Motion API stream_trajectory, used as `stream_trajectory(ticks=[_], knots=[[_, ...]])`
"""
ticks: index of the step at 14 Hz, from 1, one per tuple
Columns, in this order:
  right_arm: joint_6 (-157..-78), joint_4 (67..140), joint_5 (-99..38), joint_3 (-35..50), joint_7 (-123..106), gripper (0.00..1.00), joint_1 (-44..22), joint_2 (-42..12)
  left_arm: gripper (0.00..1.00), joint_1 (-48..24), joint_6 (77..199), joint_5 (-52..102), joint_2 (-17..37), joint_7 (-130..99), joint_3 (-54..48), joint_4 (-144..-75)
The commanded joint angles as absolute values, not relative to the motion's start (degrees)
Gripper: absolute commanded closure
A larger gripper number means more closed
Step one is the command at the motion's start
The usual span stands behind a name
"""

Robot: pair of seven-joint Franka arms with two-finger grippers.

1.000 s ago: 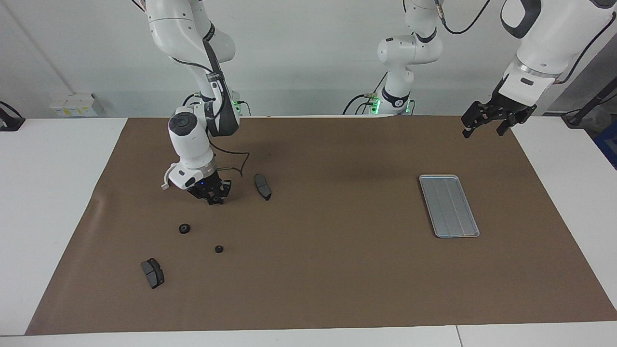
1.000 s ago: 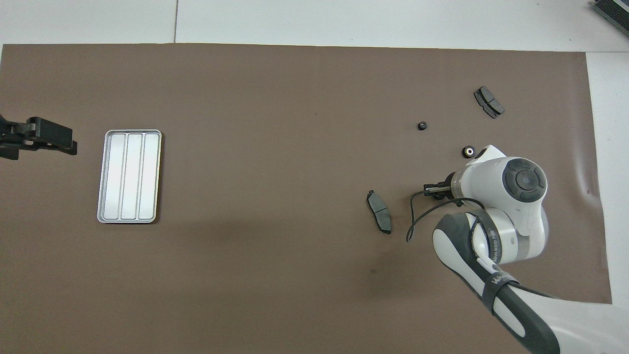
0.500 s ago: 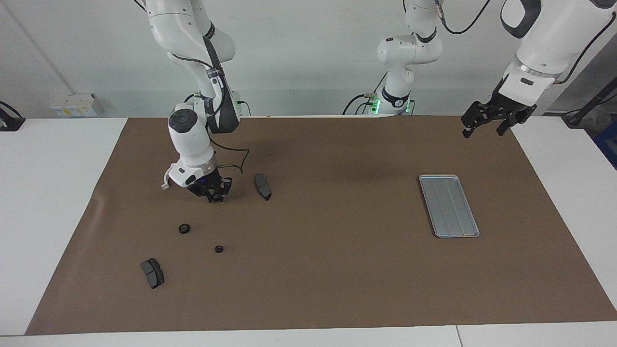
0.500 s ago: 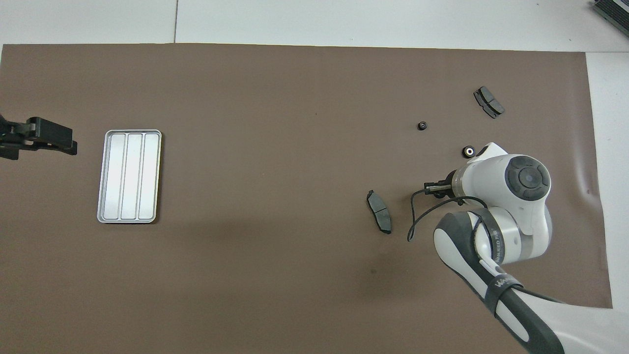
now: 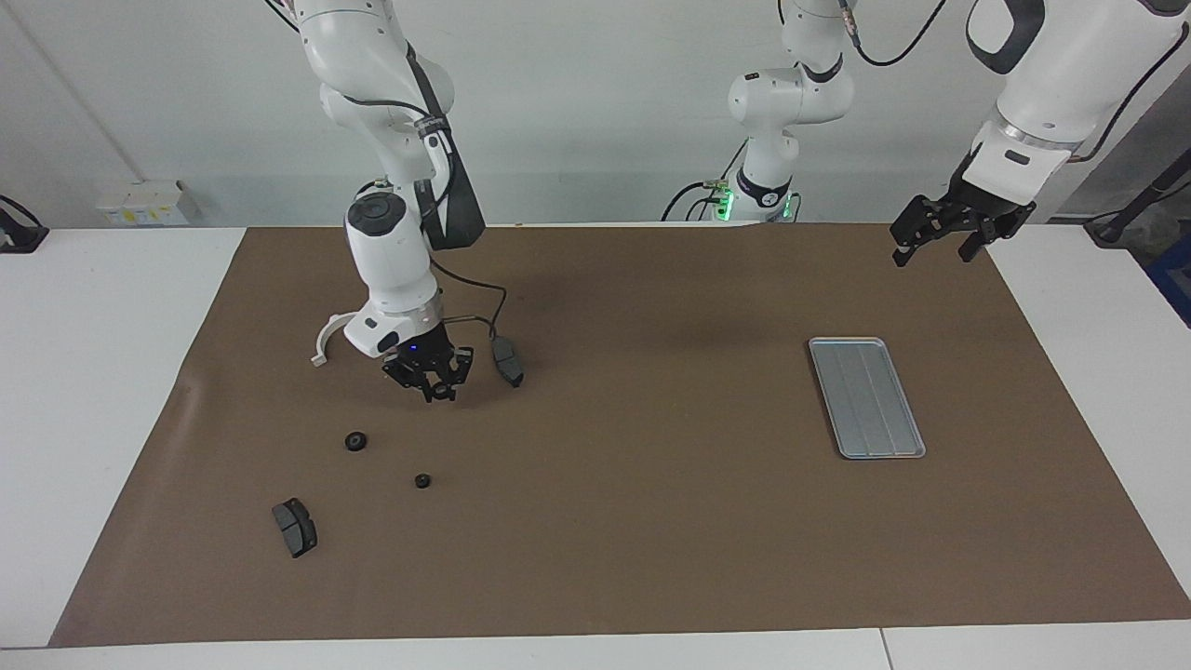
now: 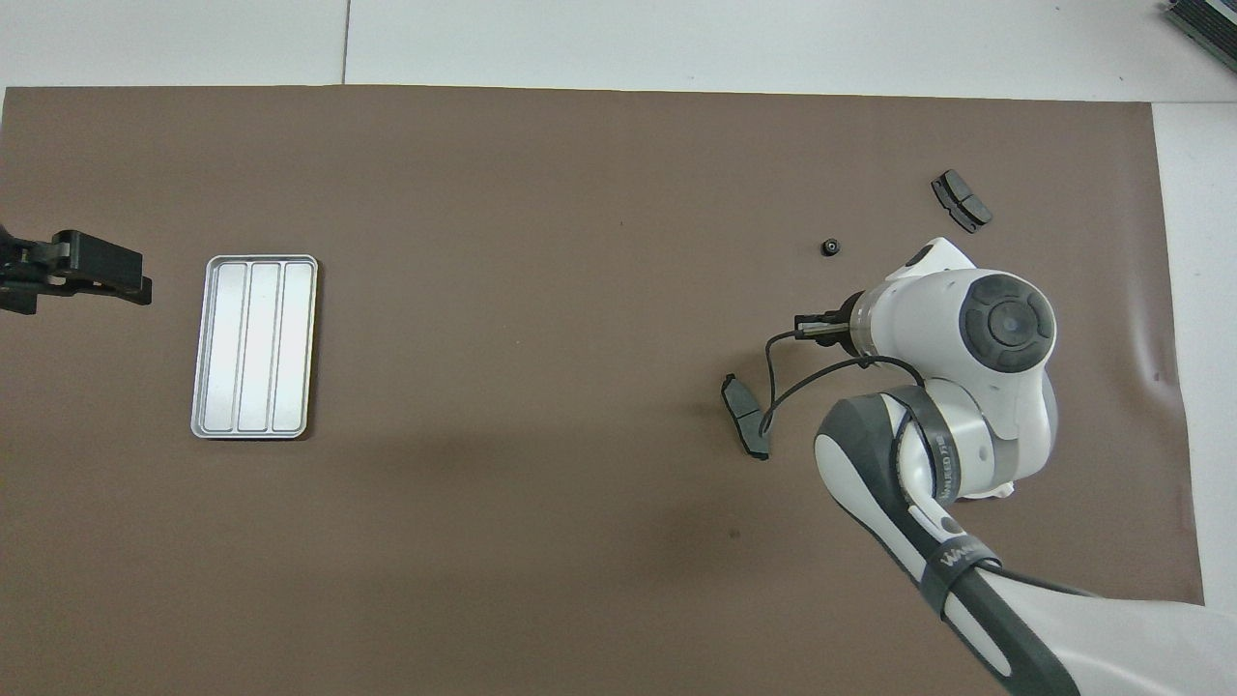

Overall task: Pick bearing gear from pile to tray
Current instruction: 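Carry the gear with the right gripper toward the table center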

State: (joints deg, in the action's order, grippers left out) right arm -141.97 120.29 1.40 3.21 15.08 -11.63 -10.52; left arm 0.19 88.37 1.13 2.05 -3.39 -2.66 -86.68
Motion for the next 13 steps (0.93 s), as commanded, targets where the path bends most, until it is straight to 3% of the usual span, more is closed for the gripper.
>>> stream_trajectory(ticks=[1,5,13], knots=[[-137.48,112.35,0.61,3.52,20.46,1.0,-15.37,-14.67,0.0,0.26,88.59,0.35,1.23,-3.16,-2.72,-87.28],[-131.5,101.02,1.23,3.43,30.21,1.0,-21.34,-20.29,0.0,0.26,88.59,0.35,1.23,-3.16,-2.72,-87.28],[-125.16,80.53,8.7,3.43,48.85,1.0,-31.46,-37.07,0.0,0.18,88.06,0.35,0.53,-3.16,-2.72,-87.1]])
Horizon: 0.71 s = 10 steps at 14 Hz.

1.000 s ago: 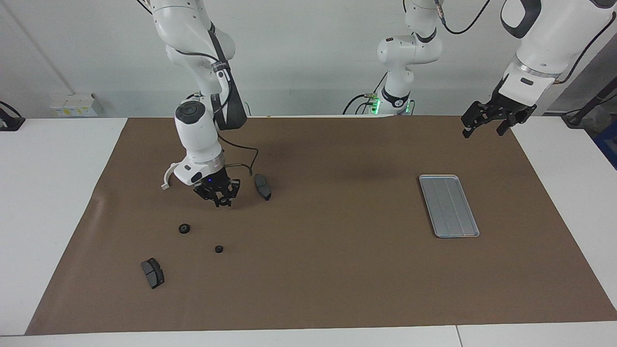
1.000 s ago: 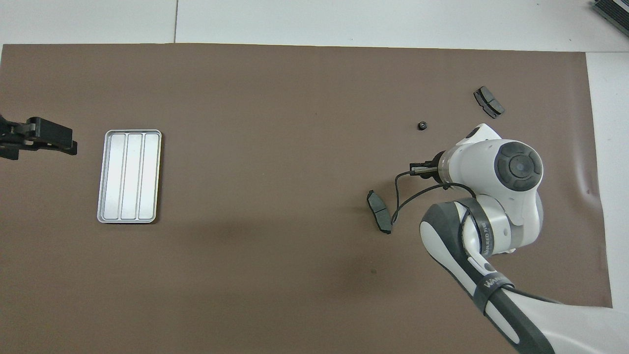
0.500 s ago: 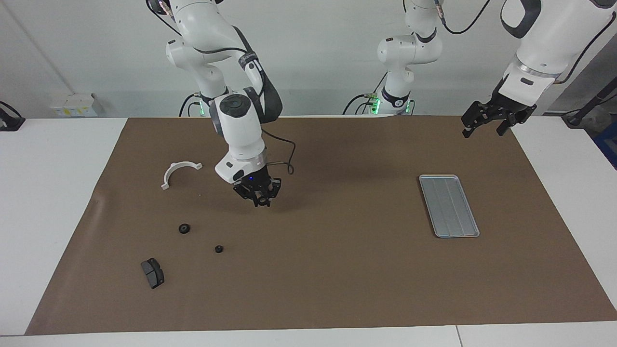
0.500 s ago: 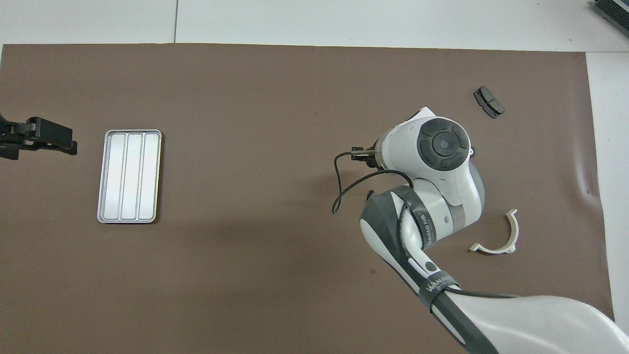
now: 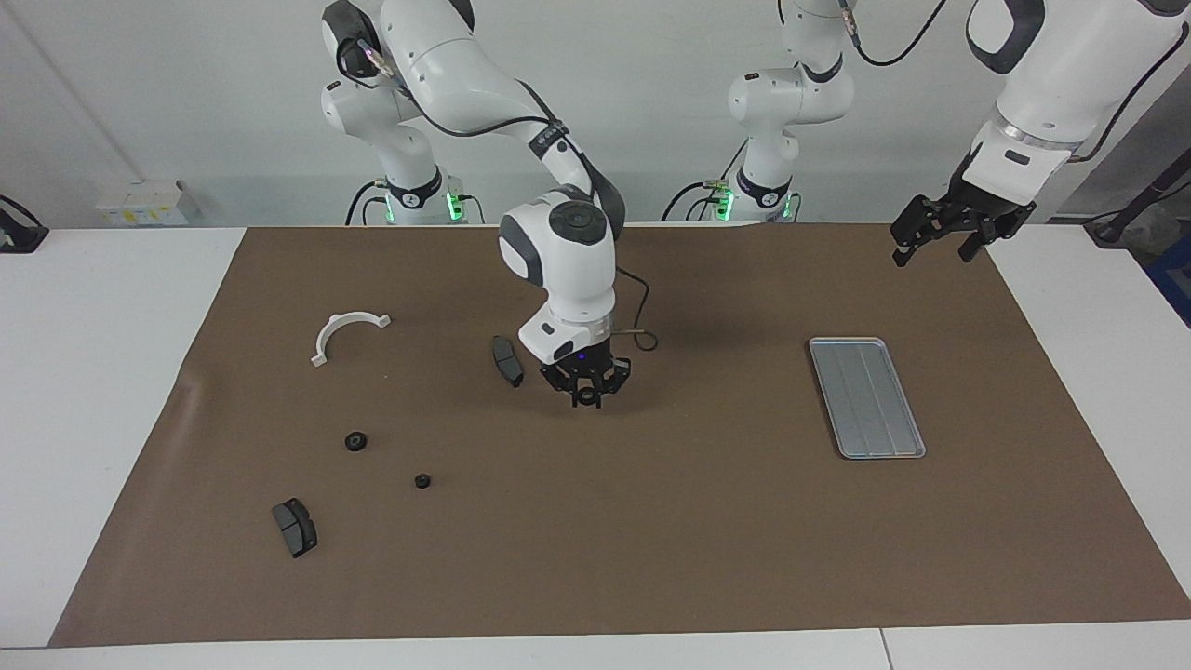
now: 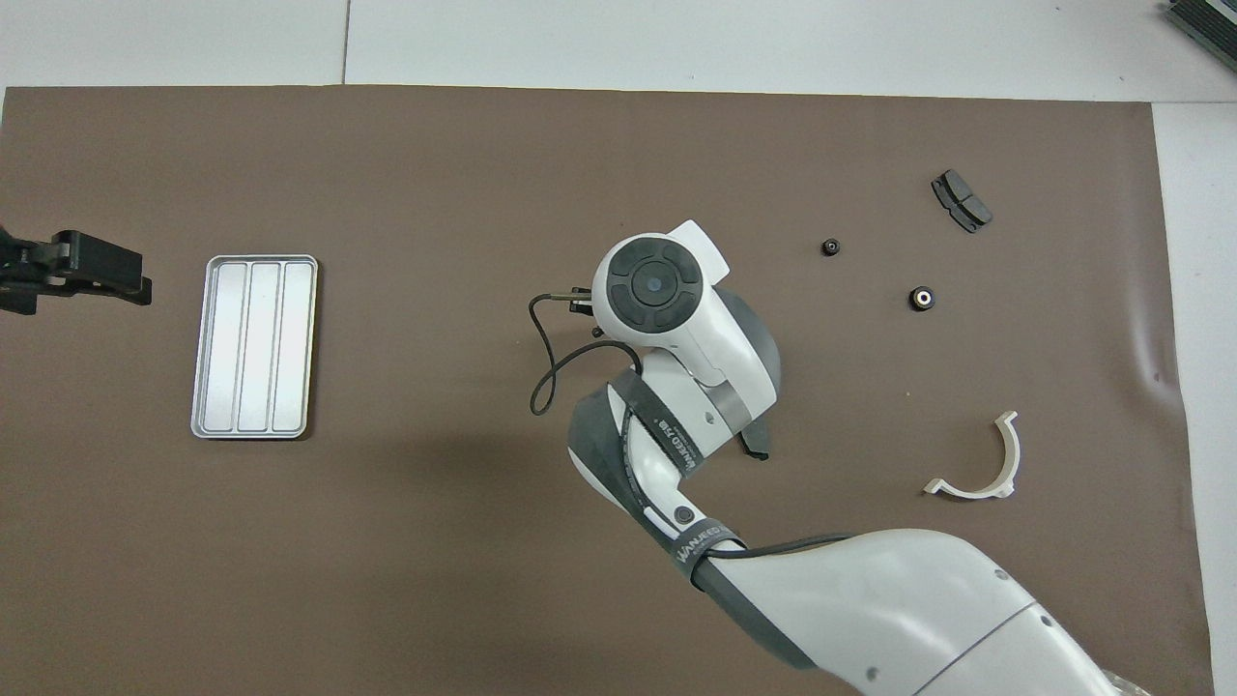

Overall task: Pick bearing gear from pile to tray
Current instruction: 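Carry the gear with the right gripper toward the table center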

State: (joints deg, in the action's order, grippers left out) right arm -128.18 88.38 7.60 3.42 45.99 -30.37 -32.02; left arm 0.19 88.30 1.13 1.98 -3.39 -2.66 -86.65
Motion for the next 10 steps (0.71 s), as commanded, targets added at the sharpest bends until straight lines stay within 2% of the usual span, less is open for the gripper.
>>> stream_trajectory(ticks=[1,6,10], knots=[[-125.24,78.85,8.7,3.43,50.17,1.0,-32.33,-38.57,0.0,0.18,88.15,0.26,0.53,-3.16,-2.72,-87.1],[-126.47,78.48,8.44,3.6,52.21,1.0,-34.28,-39.55,0.0,0.0,88.06,0.09,0.53,-3.16,-2.81,-87.1],[-129.99,82.35,8.0,3.6,53.43,1.0,-35.33,-39.2,0.0,-0.53,87.63,0.09,0.35,-3.25,-2.9,-87.1]])
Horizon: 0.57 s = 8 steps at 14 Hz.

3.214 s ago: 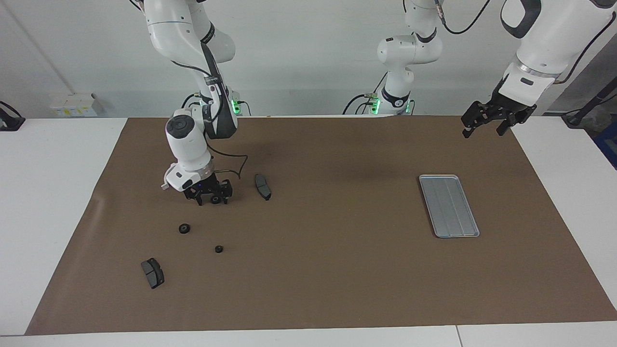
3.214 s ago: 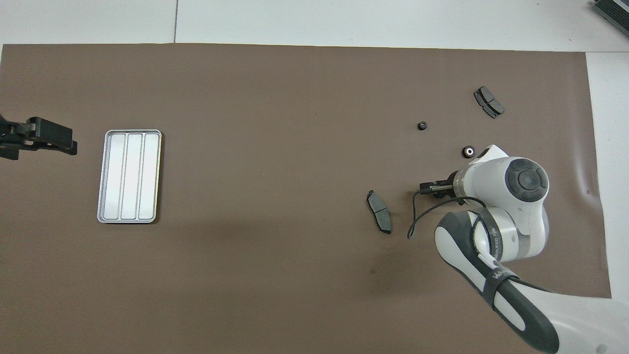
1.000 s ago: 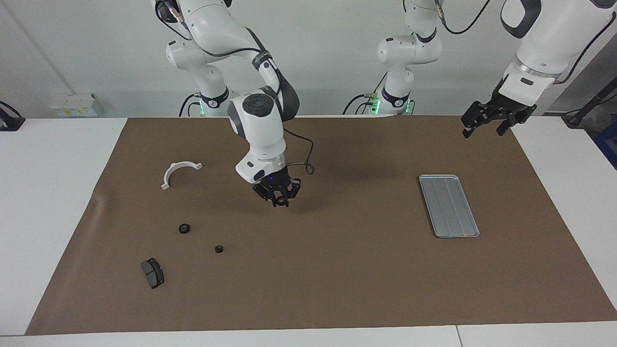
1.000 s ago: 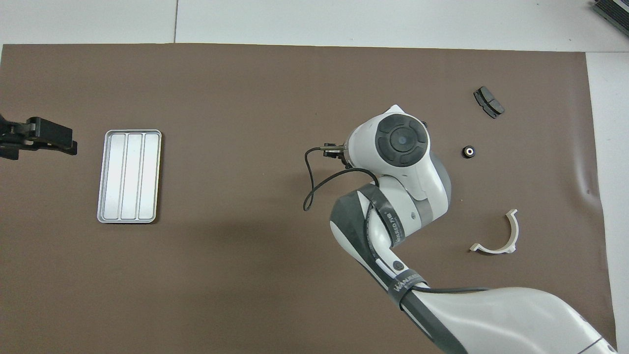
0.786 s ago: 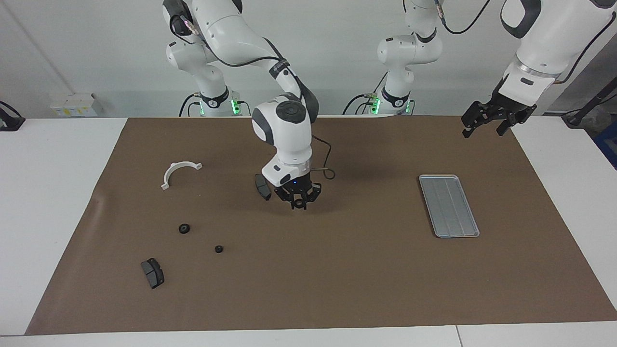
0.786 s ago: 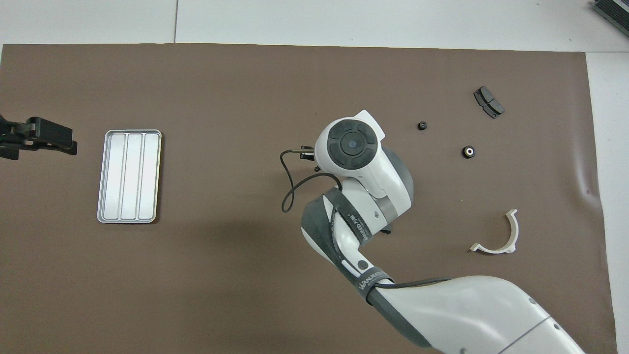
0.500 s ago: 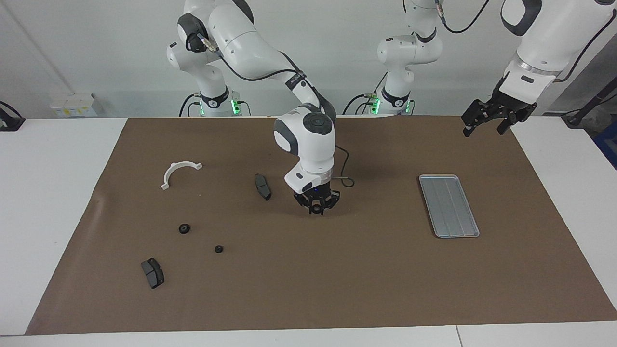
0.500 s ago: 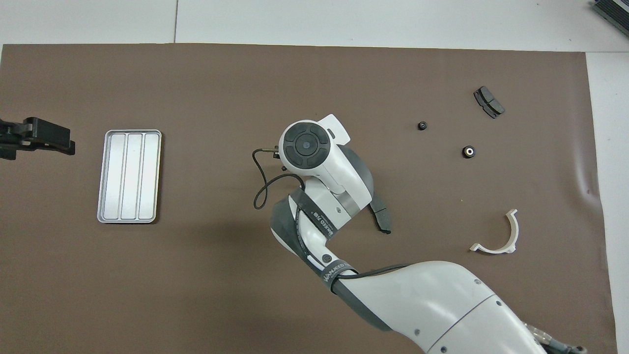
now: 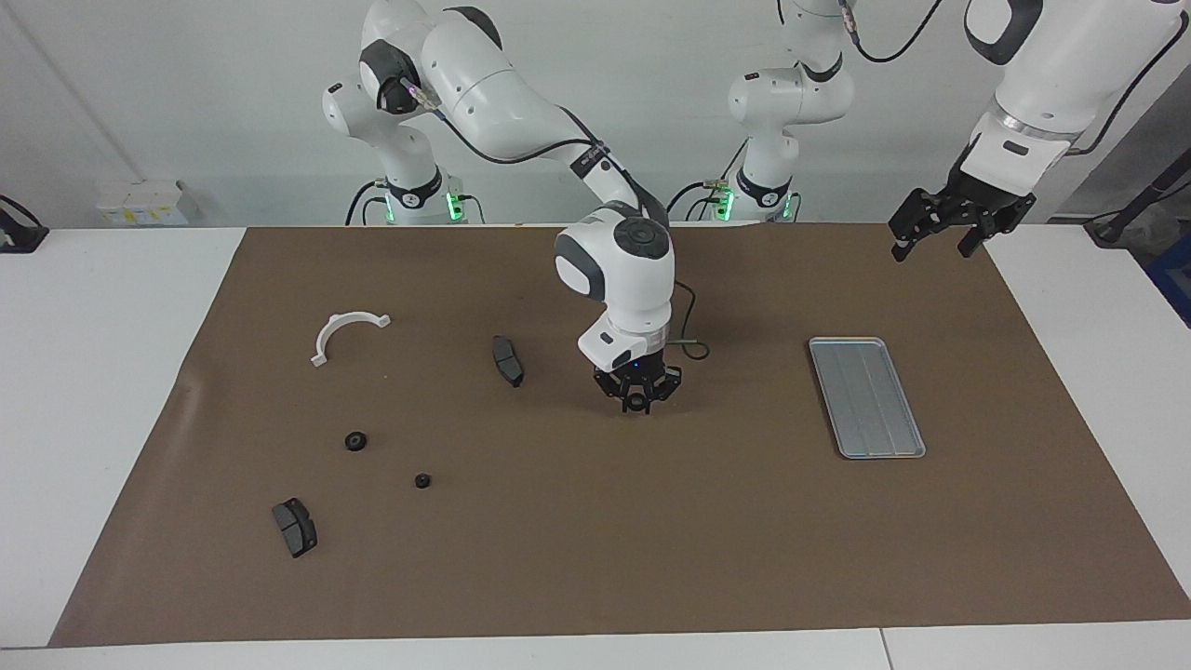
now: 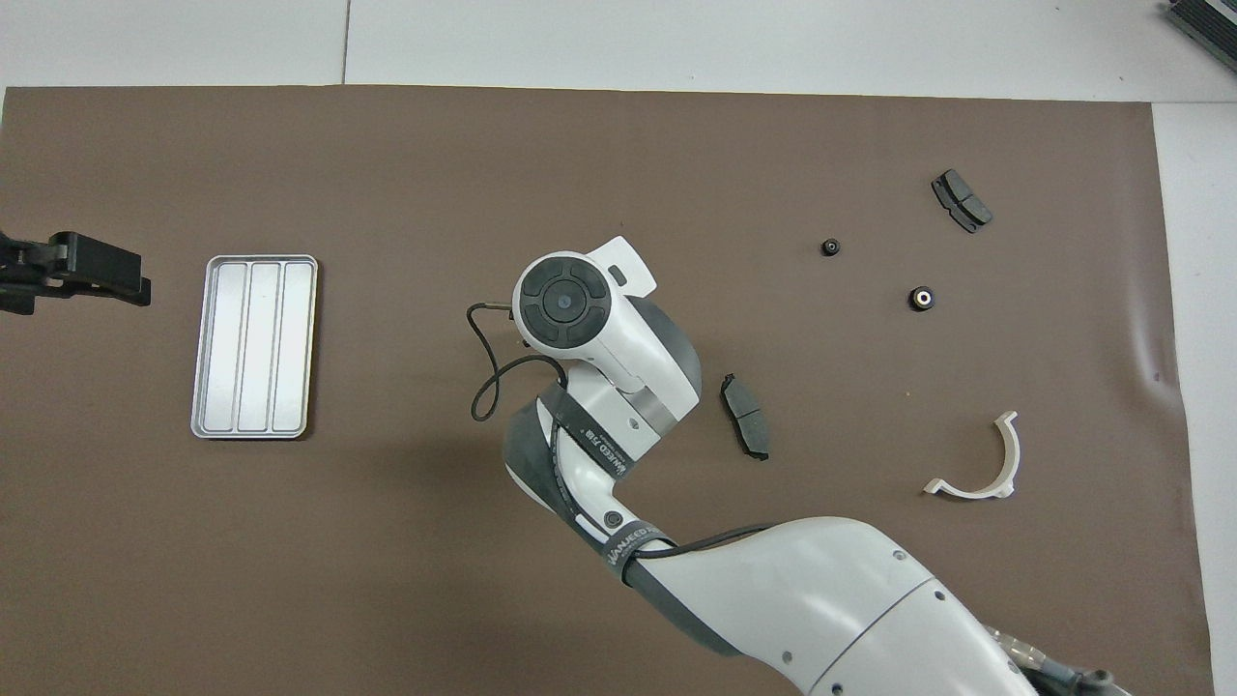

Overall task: Pick bearing gear from pile to tray
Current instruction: 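Carry the gear with the right gripper toward the table center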

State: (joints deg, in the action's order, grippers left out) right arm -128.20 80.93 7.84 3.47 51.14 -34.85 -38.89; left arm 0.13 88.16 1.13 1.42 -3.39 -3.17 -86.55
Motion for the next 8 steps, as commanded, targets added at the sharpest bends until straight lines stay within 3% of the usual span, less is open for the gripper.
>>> stream_trajectory(ticks=[1,2,3,4,5,6,7,8], knots=[[-129.99,82.79,8.0,3.69,53.79,0.95,-35.51,-39.11,0.0,-0.79,88.58,0.09,0.44,-2.99,-3.07,-87.01],[-130.16,83.31,8.09,3.6,53.79,0.84,-35.59,-39.02,0.0,-0.79,88.51,0.09,0.44,-2.47,-3.25,-87.01],[-130.43,84.28,8.17,3.69,53.79,0.66,-35.77,-38.85,0.0,-0.62,88.51,0.35,0.44,-2.55,-3.25,-87.1],[-130.08,84.55,8.17,3.69,53.79,0.54,-35.77,-38.67,0.0,-0.53,88.51,0.53,0.35,-2.64,-3.25,-87.27],[-129.21,84.03,8.17,3.6,53.79,0.24,-35.77,-38.58,0.0,-0.7,88.42,0.53,0.35,-2.55,-3.16,-87.36],[-129.2,83.76,8.17,3.6,53.79,0.06,-35.77,-38.41,0.0,-0.7,88.42,0.53,0.35,-2.64,-3.25,-87.45],[-130.16,83.76,8.26,3.6,53.88,0.0,-35.77,-38.41,0.0,-0.7,88.42,0.53,0.35,-2.55,-3.16,-87.36],[-130.43,83.76,8.26,3.6,53.53,0.0,-35.42,-38.32,0.0,-0.7,88.42,0.53,0.35,-2.64,-3.16,-87.45]])
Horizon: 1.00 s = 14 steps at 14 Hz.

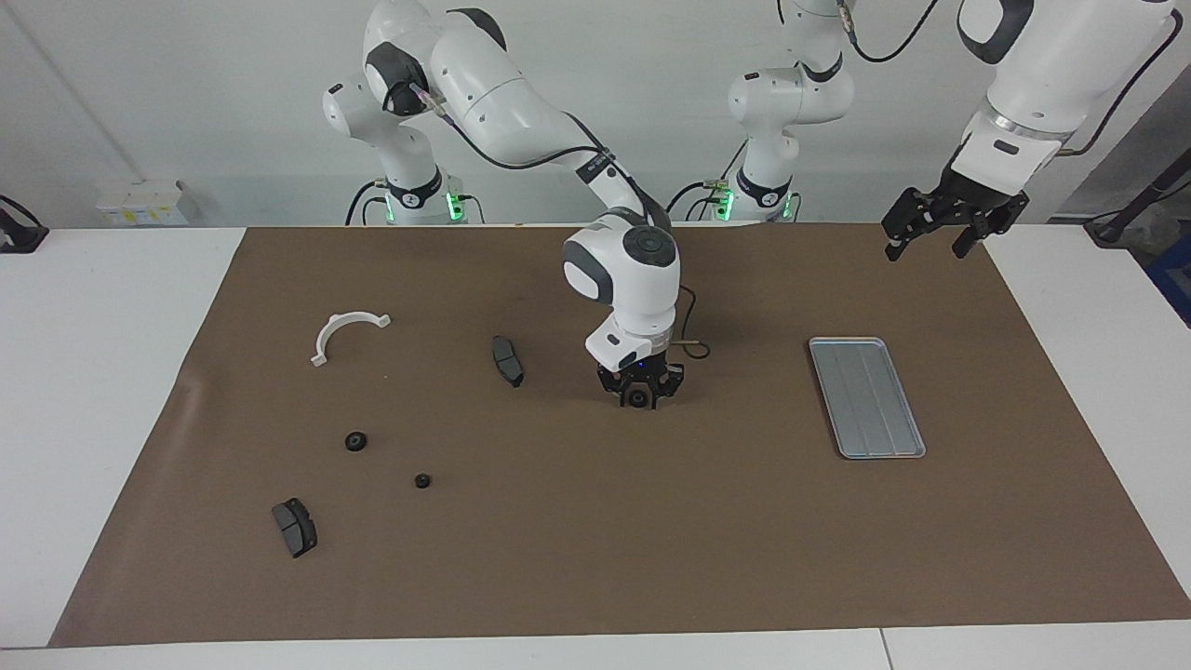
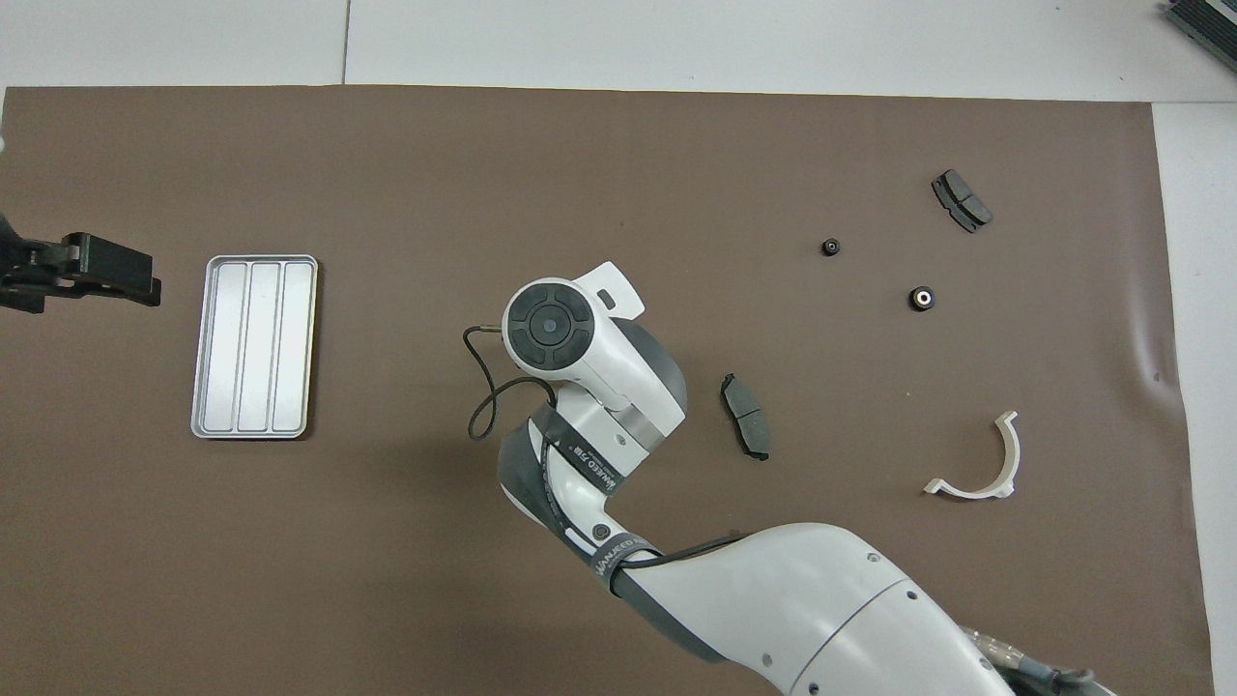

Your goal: Pick bearing gear from pile to tray

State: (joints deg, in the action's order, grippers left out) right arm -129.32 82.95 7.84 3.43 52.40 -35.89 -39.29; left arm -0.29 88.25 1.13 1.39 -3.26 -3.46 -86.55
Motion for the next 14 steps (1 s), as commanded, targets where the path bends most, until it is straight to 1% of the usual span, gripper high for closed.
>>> stream_trajectory(ticks=[1,3,4,6,8,10,12,14], knots=[[-130.34,83.93,8.35,3.6,52.92,0.0,-34.72,-37.8,0.0,-0.7,88.5,0.44,0.35,-2.9,-3.16,-87.45],[-130.17,85.86,8.26,3.6,48.98,0.0,-32.18,-35.08,0.0,-0.88,88.85,0.44,0.53,-2.9,-3.25,-87.45],[-130.43,88.04,8.17,3.69,46.52,0.0,-30.08,-33.15,0.0,-1.05,89.81,0.53,0.96,-3.34,-3.43,-87.45],[-131.13,92.79,7.39,3.69,40.9,0.0,-26.04,-28.85,0.0,-4.12,91.22,0.53,2.19,-4.73,-3.34,-87.97],[-132.01,98.58,7.3,3.87,35.1,0.0,-21.64,-24.02,0.0,-8.33,94.9,0.53,3.07,-12.26,-3.34,-90.08],[-132.71,103.34,3.19,3.96,26.15,0.0,-17.42,-20.41,0.0,-12.63,99.91,0.53,3.69,-20.36,-3.34,-92.71],[-132.71,106.16,0.71,3.95,17.7,0.0,-13.12,-18.55,0.0,-16.77,103.26,0.53,5.96,-25.2,-3.34,-93.78],[-132.71,106.61,0.44,3.87,12.94,0.0,-9.6,-18.46,0.0,-21.16,106.77,0.53,8.86,-31.87,-3.34,-94.3]])
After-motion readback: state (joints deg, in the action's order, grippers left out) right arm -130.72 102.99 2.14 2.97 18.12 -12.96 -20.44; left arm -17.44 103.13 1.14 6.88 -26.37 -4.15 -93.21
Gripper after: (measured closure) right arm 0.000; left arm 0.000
